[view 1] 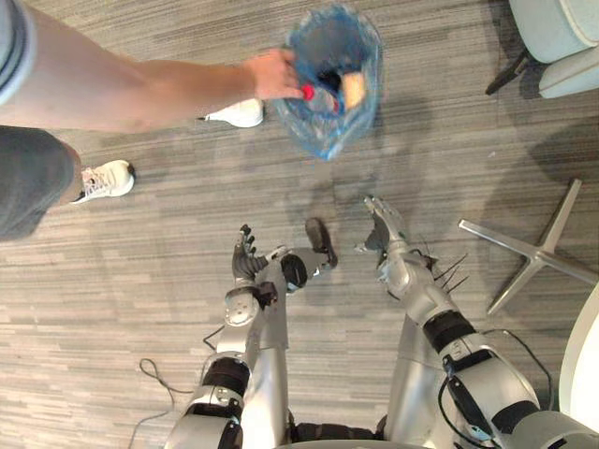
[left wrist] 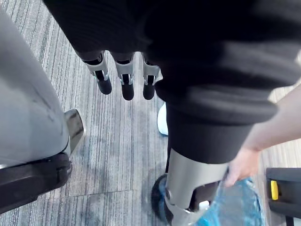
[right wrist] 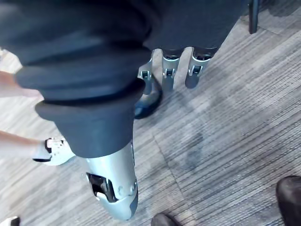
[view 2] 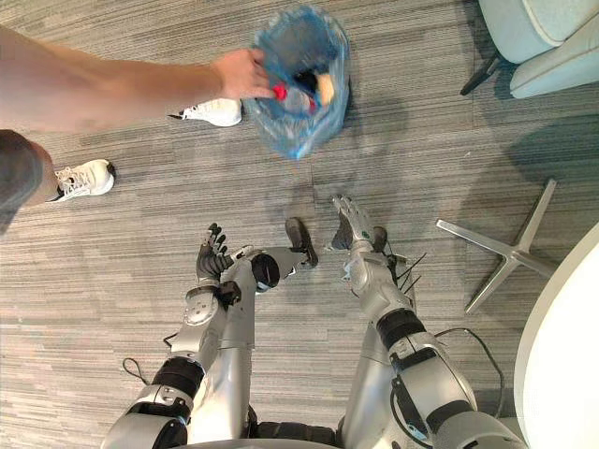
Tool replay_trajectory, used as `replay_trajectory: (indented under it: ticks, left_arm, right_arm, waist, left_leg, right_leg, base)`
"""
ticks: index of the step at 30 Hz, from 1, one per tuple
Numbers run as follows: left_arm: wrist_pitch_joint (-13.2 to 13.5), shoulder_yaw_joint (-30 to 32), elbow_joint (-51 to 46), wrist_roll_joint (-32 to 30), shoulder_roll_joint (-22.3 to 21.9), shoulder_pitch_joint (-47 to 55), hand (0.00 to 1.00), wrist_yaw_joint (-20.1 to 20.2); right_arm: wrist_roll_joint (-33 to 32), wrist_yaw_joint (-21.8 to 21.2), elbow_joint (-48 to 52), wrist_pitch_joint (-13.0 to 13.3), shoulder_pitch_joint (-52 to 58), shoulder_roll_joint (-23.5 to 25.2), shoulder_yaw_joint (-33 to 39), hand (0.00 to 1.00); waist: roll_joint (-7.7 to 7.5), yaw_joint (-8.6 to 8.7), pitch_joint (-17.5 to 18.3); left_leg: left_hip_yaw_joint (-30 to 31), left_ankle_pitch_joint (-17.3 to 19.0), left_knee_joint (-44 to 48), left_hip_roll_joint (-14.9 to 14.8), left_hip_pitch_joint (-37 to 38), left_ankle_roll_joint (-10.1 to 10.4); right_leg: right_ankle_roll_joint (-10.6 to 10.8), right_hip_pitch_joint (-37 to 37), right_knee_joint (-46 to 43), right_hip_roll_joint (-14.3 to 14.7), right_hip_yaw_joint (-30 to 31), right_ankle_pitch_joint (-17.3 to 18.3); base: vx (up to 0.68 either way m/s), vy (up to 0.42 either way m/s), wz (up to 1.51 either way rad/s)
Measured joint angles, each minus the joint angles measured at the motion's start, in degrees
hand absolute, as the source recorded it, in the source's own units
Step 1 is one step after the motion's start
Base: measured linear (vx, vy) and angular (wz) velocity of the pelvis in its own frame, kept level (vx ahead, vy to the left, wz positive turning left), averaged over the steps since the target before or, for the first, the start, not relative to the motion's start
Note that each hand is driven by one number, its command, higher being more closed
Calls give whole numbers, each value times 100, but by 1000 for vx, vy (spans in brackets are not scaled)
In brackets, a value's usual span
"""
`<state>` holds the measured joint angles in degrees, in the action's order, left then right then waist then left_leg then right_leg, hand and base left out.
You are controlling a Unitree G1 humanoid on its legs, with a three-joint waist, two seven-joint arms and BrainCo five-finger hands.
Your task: Gather rubbish on tea table into small bin, then transfer packed bag to large trash can.
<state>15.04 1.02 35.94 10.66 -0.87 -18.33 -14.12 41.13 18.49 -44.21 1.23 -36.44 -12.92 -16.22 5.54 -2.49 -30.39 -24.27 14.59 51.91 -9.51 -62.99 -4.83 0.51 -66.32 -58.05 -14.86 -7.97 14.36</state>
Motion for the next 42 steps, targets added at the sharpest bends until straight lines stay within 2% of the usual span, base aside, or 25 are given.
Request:
replay_trajectory:
  ticks: [4, 8, 14, 17, 19, 22, 24, 26, 27, 28, 31, 33, 36, 38, 40, 41, 42]
  left_arm:
    - [5, 83, 187, 0, -19, -144, 0, -1]
    - [-26, 105, 198, -1, -10, -144, 0, -5]
    - [-152, 104, 297, -34, -11, -19, 0, 4]
    - [-222, 68, 209, -79, 100, 269, 0, 18]
    - [-285, 14, 176, -177, 175, 653, 0, 38]
    - [-360, -191, 314, -184, 297, 1078, 0, 170]
    - [-362, -313, 438, -198, 420, 1284, 0, 224]
    - [-426, -322, 598, -235, 524, 1522, 0, 322]
    - [-481, -317, 762, -238, 560, 1691, 0, 416]
    - [-489, -312, 905, -240, 571, 1874, 0, 453]
    - [-525, -296, 1199, -258, 564, 2104, 0, 557]
    - [-525, -262, 1244, -308, 574, 2250, 0, 644]
    - [-530, -259, 1316, -380, 560, 2271, 0, 663]
    - [-534, -259, 1312, -410, 544, 2273, 0, 670]
    - [-574, -254, 1299, -408, 541, 2287, 0, 671]
    - [-574, -247, 1290, -408, 543, 2298, 0, 671]
    - [-575, -221, 1289, -409, 540, 2296, 0, 671]
  right_arm:
    - [-8, 23, 3, -2, -28, 5, 10, 0]
    - [-69, 30, 228, -1, 38, 5, 13, 0]
    - [-403, 47, 1191, 79, 707, 69, 230, 0]
    - [-758, 46, 1621, 89, 1244, 319, 378, 0]
    - [-1259, 35, 2002, 171, 1888, 541, 545, 0]
    - [-1967, -5, 2035, 287, 2614, 720, 854, 0]
    - [-2319, -117, 1910, 334, 2908, 763, 961, 0]
    - [-2671, -280, 1679, 364, 3154, 760, 1075, 0]
    - [-2835, -397, 1411, 392, 3342, 750, 1212, 0]
    - [-2990, -513, 1106, 398, 3495, 727, 1355, 0]
    - [-3246, -708, 653, 404, 3912, 668, 1627, 0]
    - [-3621, -883, 489, 486, 4188, 682, 1772, 0]
    - [-3895, -1003, 264, 546, 4328, 681, 1878, 0]
    - [-3954, -1029, 154, 576, 4358, 703, 2003, 0]
    - [-4084, -1042, 46, 611, 4438, 728, 2310, 0]
    - [-4099, -1038, 34, 612, 4477, 738, 2412, 0]
    - [-4114, -1037, 13, 612, 4533, 768, 2514, 0]
  waist:
    - [0, 0, 0]
    - [0, 1, 0]
    - [-27, 35, 4]
    - [-254, 51, 17]
    - [-463, 164, 82]
    - [-668, 195, 209]
    - [-741, 227, 267]
    - [-750, 340, 414]
    - [-738, 364, 640]
    - [-708, 473, 860]
    - [-621, 496, 1231]
    - [-582, 491, 1458]
    - [-540, 494, 1581]
    - [-541, 486, 1587]
    - [-512, 484, 1641]
    - [-502, 486, 1673]
    - [-502, 494, 1702]
  left_leg:
    - [43, -83, -83, 63, -13, -97]
    - [43, -90, -83, 61, 43, -101]
    - [45, -111, -339, 65, 703, -58]
    - [-91, -166, -753, 69, 1340, 35]
    - [-112, -227, -1151, 157, 2010, 132]
    - [-177, -310, -1738, 290, 2919, 258]
    - [-174, -384, -2132, 374, 3400, 340]
    - [-163, -498, -2547, 451, 3793, 343]
    - [-157, -605, -2811, 523, 3999, 389]
    - [-136, -686, -3040, 590, 4203, 320]
    - [-94, -792, -3391, 671, 4687, 306]
    - [62, -868, -3442, 691, 4893, 413]
    - [403, -1011, -3239, 676, 4965, 645]
    - [415, -1098, -2973, 608, 4933, 780]
    - [215, -1163, -2809, 454, 4955, 876]
    - [15, -1159, -2845, 395, 4979, 874]
    - [-444, -1078, -2968, 287, 5047, 795]
  right_leg:
    - [-1, 7, 17, -21, -15, 1]
    - [-1, 59, 17, -19, -15, 1]
    - [9, 781, 332, 13, -125, -38]
    - [16, 1402, 761, 58, -172, -145]
    - [48, 2100, 1163, 79, -257, -205]
    - [115, 2993, 1729, 128, -297, -280]
    - [174, 3485, 2150, 216, -304, -354]
    - [207, 3923, 2615, 311, -330, -490]
    - [257, 4129, 2887, 347, -340, -540]
    - [287, 4341, 3097, 378, -347, -562]
    - [339, 4853, 3507, 439, -427, -591]
    - [362, 5174, 3752, 496, -481, -608]
    - [323, 5611, 4039, 506, -655, -635]
    - [289, 5834, 4164, 505, -797, -644]
    - [233, 6157, 4348, 527, -1084, -664]
    - [216, 6238, 4408, 544, -1174, -675]
    - [199, 6322, 4487, 560, -1354, -685]
  base:
    - [-82, -41, 9]
    - [-73, -36, 0]
    - [-61, -34, -4]
    - [-28, -43, -11]
    - [15, -33, -3]
    - [74, -30, -9]
    - [85, -4, -15]
    - [123, 12, -9]
    - [166, 17, -7]
    - [179, 13, -4]
    - [199, -12, 2]
    - [217, -74, 4]
    - [144, -98, 18]
    - [43, -59, 33]
    - [14, -66, 45]
    - [-11, -49, 47]
    - [-2, -39, 57]
